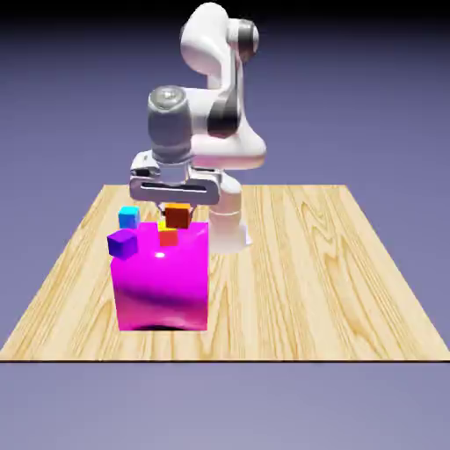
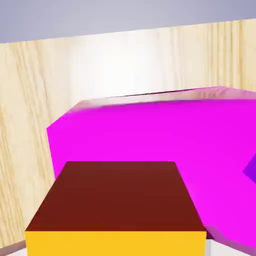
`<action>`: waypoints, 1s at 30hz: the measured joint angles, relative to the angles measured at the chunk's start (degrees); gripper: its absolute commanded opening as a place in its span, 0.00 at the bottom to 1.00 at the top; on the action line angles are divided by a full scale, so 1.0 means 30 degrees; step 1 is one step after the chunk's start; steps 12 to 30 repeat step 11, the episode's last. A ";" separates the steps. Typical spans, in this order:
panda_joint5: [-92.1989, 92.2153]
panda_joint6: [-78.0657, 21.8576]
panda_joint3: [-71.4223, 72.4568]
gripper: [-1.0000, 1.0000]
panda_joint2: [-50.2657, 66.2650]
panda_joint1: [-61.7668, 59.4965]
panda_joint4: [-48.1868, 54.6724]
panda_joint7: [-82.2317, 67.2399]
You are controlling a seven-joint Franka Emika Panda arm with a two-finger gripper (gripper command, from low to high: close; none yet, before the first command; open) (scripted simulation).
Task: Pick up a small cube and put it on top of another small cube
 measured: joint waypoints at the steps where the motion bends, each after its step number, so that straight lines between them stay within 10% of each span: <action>1: -0.0273 -0.0422 -0.0068 0.00 -0.0692 0.0012 -0.0241 -0.0204; 8: -0.0379 0.2391 -0.1361 0.00 -0.0703 -0.1091 -0.3811 -0.0863; 9: -0.0398 0.2661 -0.1387 1.00 -0.0663 -0.1104 -0.4041 -0.0859; 30: -0.0456 0.2665 -0.1387 1.00 -0.0662 -0.1104 -0.4042 -0.0840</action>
